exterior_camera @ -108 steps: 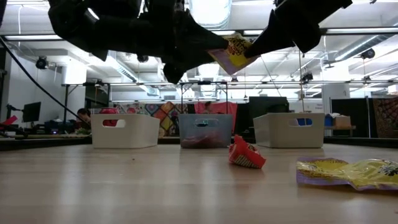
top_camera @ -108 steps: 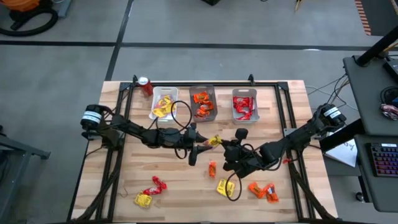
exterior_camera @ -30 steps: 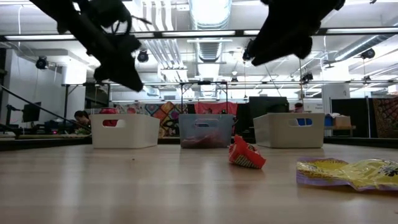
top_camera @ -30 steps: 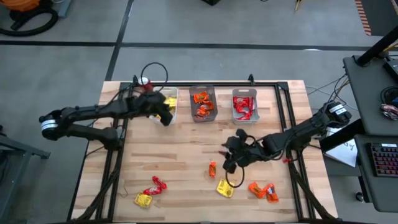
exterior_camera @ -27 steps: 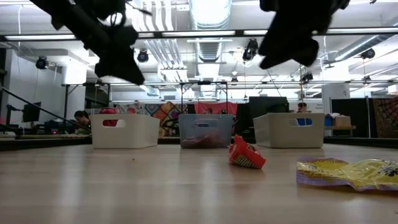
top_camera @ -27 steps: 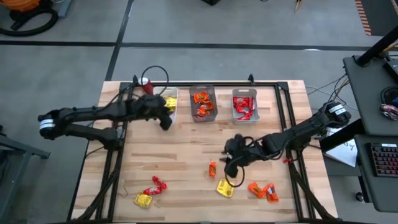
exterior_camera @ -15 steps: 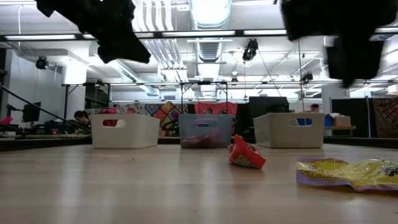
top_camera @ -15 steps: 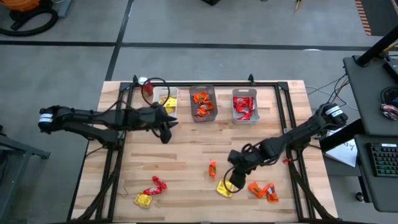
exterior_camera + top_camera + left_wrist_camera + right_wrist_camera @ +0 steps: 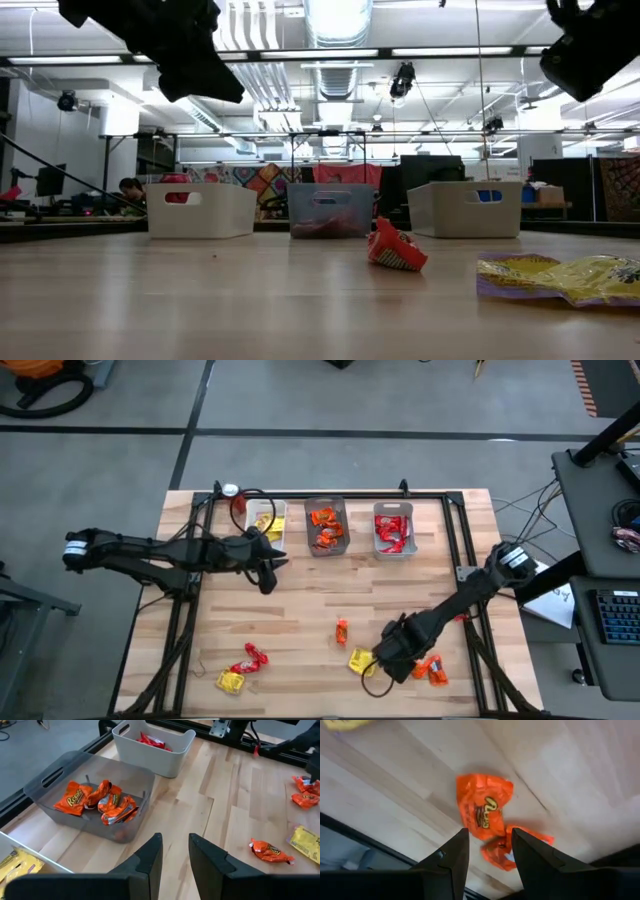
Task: Sort candy
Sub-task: Put the orange chocolate into the black bin
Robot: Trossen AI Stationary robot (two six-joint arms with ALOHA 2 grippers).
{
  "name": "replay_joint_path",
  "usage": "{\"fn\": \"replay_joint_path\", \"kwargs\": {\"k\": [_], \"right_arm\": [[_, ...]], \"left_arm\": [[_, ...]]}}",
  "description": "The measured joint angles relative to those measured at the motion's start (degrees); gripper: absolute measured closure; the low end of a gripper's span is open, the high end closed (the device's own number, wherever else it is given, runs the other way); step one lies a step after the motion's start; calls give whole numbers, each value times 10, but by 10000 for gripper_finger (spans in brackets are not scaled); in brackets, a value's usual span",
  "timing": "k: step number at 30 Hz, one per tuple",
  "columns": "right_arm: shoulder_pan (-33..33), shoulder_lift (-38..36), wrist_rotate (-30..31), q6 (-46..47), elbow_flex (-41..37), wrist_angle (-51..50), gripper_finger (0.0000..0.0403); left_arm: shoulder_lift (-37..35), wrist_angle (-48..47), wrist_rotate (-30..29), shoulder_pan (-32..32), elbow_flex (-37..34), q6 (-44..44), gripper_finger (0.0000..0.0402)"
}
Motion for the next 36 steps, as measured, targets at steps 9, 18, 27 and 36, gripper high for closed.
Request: {"fn": "replay_joint_path", "kwargs": {"k": [9, 18, 27, 36], "right_arm": [[6, 51, -3, -23, 28, 13, 212], [6, 77, 14, -64, 19, 20, 195], [-4, 81, 46, -83, -11, 52, 212], [-5, 80, 77, -72, -27, 57, 266]], "left_arm": [[5, 0, 0, 0, 0, 0, 322], [5, -3, 0, 0, 0, 0, 322], [5, -13, 0, 0, -1, 0, 322], [5, -16, 0, 0, -1, 0, 322]]}}
